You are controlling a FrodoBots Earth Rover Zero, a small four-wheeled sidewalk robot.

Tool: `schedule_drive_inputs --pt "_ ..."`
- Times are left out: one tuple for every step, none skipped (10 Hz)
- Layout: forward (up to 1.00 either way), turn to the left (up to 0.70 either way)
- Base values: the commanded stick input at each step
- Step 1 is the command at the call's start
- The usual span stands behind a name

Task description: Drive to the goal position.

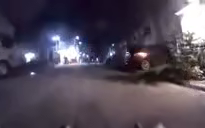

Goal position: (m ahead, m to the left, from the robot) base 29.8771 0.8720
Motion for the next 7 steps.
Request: schedule_drive_inputs --pt "1.0 0.0" --pt "1.0 0.0" --pt "1.0 0.0" --pt "1.0 0.0" --pt "1.0 0.0" --pt "1.0 0.0" --pt "1.0 0.0"
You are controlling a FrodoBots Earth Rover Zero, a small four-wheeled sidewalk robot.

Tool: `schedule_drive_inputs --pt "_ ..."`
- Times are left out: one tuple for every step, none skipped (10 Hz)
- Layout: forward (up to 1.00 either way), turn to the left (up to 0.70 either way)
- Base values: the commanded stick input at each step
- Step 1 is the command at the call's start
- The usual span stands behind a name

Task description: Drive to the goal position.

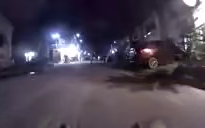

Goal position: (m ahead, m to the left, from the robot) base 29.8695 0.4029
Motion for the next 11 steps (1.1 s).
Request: schedule_drive_inputs --pt "1.0 0.0" --pt "1.0 0.0" --pt "1.0 0.0" --pt "1.0 0.0" --pt "1.0 0.0" --pt "1.0 0.0" --pt "1.0 0.0" --pt "1.0 0.0" --pt "1.0 0.0" --pt "1.0 0.0" --pt "1.0 0.0"
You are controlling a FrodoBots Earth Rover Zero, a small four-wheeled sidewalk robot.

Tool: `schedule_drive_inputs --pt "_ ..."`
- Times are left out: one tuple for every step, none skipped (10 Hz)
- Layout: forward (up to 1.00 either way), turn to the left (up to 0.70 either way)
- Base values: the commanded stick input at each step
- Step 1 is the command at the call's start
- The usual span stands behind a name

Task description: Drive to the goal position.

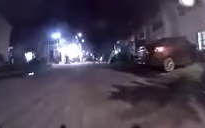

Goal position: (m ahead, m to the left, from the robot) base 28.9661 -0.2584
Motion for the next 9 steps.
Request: schedule_drive_inputs --pt "1.0 0.0" --pt "1.0 0.0" --pt "1.0 0.0" --pt "1.0 -0.13" --pt "1.0 -0.39" --pt "1.0 -0.3" --pt "1.0 0.0" --pt "1.0 0.0" --pt "1.0 0.0"
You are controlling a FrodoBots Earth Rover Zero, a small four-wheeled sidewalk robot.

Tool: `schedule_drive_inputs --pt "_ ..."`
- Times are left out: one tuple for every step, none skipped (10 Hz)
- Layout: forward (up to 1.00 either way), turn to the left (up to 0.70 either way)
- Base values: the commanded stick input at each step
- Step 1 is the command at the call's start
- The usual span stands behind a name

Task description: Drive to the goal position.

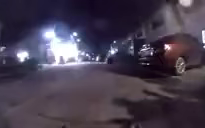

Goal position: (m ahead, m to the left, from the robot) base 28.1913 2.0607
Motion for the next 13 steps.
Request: schedule_drive_inputs --pt "1.0 0.0" --pt "1.0 0.0" --pt "1.0 0.0" --pt "1.0 0.0" --pt "1.0 0.0" --pt "1.0 0.0" --pt "1.0 0.0" --pt "1.0 0.0" --pt "1.0 0.0" --pt "1.0 0.0" --pt "1.0 0.0" --pt "1.0 0.0" --pt "1.0 0.0"
